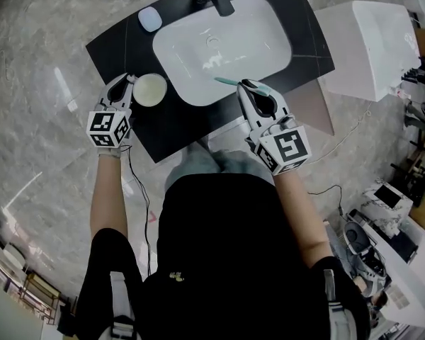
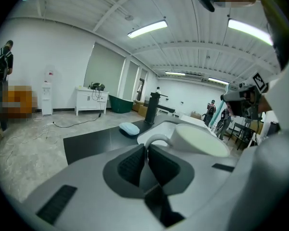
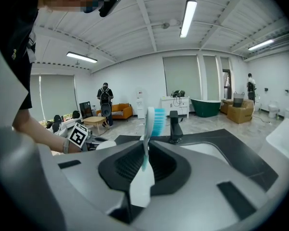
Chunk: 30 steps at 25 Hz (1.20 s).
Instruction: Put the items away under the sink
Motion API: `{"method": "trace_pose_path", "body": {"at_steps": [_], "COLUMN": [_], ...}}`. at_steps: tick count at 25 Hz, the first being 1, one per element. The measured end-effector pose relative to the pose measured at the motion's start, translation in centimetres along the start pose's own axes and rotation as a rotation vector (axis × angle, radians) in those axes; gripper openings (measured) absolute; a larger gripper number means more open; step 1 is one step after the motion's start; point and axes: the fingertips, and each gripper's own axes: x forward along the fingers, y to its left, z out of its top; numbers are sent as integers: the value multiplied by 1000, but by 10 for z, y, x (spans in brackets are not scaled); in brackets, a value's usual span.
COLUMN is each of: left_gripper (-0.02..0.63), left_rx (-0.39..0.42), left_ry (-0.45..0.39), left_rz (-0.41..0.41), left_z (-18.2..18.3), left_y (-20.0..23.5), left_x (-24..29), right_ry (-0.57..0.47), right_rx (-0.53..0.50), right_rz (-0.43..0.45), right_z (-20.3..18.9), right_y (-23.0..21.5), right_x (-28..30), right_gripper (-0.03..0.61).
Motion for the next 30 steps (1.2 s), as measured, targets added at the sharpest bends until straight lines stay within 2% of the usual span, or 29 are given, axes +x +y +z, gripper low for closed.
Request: {"method": "trace_pose_path", "body": {"at_steps": [5, 11, 17, 26, 30], "left_gripper": [41, 41, 41, 41, 41], "left_rx": [32, 75, 99, 208, 240], "left_ry": [1, 25, 53, 113, 133], "left_rz": [-11, -71, -149, -331, -379], "left_z": [14, 19, 14, 2, -4], "left_y": [-33, -99, -187, -324, -382], "left_x": [1, 4, 11, 32, 37], "right_ry": [-26, -68, -96, -140, -154], "right_rx": [29, 68, 102, 208, 251], "right_rz": [-42, -129, -239, -440, -513], "right_z": [-10, -25, -50, -114, -143], "right_y": [-14, -31, -56, -88, -100], "right_x": [-38, -104, -183, -312, -365], "right_gripper": [51, 51, 51, 51, 51]}}
